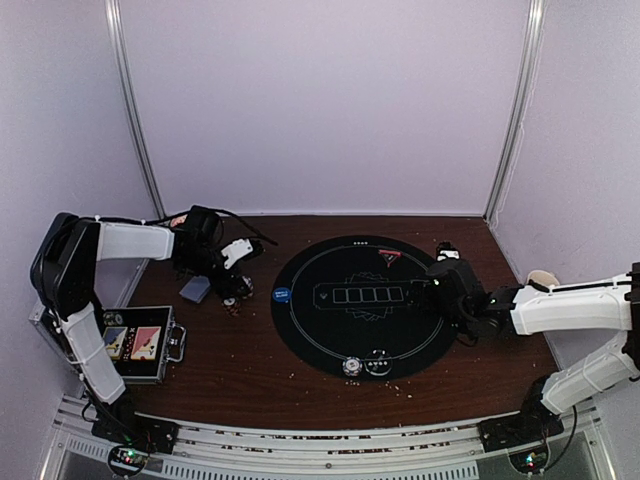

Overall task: Distribute texas hold em gaming equipment
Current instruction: Pick up the pile of poker chips from the pile of poker chips.

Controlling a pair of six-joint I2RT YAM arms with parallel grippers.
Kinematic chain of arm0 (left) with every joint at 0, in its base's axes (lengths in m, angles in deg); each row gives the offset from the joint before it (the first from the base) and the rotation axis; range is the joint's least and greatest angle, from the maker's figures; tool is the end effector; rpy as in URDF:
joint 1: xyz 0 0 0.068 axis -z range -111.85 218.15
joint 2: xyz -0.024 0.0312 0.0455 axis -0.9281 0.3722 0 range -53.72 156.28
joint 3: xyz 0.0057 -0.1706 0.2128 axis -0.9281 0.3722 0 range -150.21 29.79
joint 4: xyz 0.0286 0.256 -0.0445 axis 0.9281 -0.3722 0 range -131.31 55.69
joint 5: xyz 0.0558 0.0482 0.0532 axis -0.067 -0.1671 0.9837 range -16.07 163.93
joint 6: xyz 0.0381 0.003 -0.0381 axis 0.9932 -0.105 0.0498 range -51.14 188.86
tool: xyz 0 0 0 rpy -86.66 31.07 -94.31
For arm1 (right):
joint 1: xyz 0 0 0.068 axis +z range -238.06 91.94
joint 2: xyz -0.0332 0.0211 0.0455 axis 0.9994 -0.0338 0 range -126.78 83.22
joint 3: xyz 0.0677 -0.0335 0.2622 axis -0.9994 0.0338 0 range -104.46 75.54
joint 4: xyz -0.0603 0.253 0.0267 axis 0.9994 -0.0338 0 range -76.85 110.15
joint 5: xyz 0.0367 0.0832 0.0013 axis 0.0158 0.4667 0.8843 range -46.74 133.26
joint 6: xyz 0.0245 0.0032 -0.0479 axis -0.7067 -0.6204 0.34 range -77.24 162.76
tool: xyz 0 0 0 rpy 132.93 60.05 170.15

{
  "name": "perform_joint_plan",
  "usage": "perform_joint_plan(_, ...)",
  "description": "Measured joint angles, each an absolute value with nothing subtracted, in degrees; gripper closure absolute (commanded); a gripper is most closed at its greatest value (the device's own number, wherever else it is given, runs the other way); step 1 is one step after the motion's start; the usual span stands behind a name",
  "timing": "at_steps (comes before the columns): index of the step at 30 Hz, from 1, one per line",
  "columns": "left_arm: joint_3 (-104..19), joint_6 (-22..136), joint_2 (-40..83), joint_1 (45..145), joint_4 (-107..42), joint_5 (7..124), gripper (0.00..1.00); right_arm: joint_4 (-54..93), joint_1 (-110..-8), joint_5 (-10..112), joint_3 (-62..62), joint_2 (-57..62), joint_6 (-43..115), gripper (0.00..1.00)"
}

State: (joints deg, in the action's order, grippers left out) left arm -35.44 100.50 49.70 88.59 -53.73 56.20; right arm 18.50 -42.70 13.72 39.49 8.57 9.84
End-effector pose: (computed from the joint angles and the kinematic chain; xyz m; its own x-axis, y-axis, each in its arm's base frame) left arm 0.3417 -0.1390 0.1749 -0.4190 0.6894 -0.5909 0.8285 0.5566 0.0619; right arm 0.1945 0.1721 0.1944 -0.5739 0.0919 -0.8138 -0.0509 0.9878 0.1474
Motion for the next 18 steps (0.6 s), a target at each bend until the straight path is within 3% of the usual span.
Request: perform_joint_plan(18,-37.3,100.3,52.9,88.6,-52.8,57.5,0.33,18.7,-42.7,13.9,39.5,8.0,9.9,0.0)
